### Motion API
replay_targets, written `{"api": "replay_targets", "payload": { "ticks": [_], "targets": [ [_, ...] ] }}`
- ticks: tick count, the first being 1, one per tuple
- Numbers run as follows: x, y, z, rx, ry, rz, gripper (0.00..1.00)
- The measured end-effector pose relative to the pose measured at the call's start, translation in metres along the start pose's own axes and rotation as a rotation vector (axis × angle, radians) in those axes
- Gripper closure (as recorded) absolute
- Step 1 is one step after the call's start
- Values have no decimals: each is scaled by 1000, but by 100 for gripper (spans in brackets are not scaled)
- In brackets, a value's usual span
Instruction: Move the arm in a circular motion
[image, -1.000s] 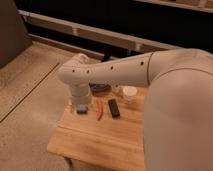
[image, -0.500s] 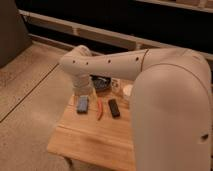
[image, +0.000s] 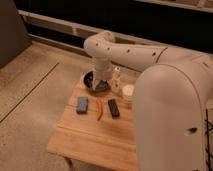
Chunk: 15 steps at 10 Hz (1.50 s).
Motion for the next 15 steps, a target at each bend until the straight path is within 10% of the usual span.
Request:
{"api": "replay_targets", "payload": {
  "ticks": [6, 11, 15],
  "targets": [
    [-32, 135, -40, -56, -101, -318, 35],
    [66, 211, -44, -73, -111, -425, 35],
    [140, 169, -28, 0, -86, -315, 35]
  ]
}}
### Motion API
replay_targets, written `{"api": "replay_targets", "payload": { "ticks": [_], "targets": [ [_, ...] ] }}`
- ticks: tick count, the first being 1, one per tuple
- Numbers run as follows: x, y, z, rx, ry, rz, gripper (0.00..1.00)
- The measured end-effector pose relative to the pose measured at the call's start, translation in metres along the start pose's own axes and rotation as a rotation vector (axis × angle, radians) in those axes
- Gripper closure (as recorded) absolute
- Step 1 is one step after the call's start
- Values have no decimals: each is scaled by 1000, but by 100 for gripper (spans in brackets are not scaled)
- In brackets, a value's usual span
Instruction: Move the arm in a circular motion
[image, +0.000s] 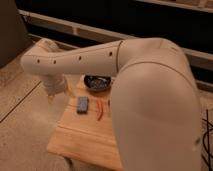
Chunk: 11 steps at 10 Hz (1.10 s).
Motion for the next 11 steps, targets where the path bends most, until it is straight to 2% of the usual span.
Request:
{"api": "replay_targets", "payload": {
  "ticks": [1, 4, 6, 8, 9, 11],
  "targets": [
    [16, -18, 1, 23, 15, 58, 35],
    [65, -86, -2, 76, 58, 294, 35],
    [79, -139, -8, 97, 61, 449, 35],
    [76, -187, -16, 114, 58, 547, 35],
    [65, -222, -20, 127, 54, 589, 35],
    [33, -255, -20, 140, 56, 601, 35]
  ]
}}
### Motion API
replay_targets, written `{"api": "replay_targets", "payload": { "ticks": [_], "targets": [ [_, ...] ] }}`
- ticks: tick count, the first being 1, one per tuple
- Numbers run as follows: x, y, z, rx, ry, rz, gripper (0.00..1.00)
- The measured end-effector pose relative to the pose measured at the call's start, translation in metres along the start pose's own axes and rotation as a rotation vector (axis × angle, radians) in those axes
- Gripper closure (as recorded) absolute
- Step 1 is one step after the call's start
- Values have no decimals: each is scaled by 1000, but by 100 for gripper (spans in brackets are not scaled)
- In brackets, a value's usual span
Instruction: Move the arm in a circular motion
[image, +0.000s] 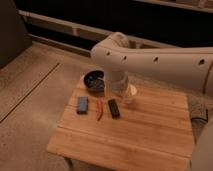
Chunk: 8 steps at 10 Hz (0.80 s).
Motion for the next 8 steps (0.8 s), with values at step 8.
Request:
{"api": "replay_targets", "payload": {
  "ticks": [8],
  "targets": [
    [-28, 191, -43, -122, -64, -400, 35]
  ]
}}
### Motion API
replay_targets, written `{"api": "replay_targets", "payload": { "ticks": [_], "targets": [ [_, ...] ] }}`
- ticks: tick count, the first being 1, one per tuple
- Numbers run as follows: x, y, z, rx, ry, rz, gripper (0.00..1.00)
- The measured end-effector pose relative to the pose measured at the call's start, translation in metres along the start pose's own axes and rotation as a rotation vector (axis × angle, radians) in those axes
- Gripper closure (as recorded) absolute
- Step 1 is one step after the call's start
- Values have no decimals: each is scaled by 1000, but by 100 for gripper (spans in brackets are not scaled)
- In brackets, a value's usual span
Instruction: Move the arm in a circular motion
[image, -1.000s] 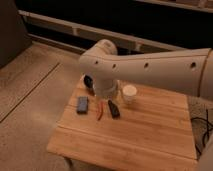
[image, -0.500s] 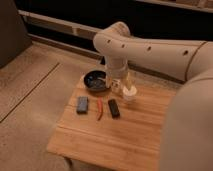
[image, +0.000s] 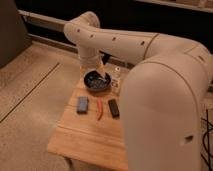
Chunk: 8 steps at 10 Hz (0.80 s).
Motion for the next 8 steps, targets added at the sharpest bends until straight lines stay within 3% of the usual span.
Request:
{"api": "replay_targets", "payload": {
  "ticks": [2, 3, 6, 8],
  "targets": [
    [14, 41, -2, -15, 1, -85, 35],
    [32, 63, 0, -24, 10, -132, 35],
    [91, 85, 7, -34, 44, -151, 35],
    [134, 73, 14, -6, 56, -113, 35]
  ]
}}
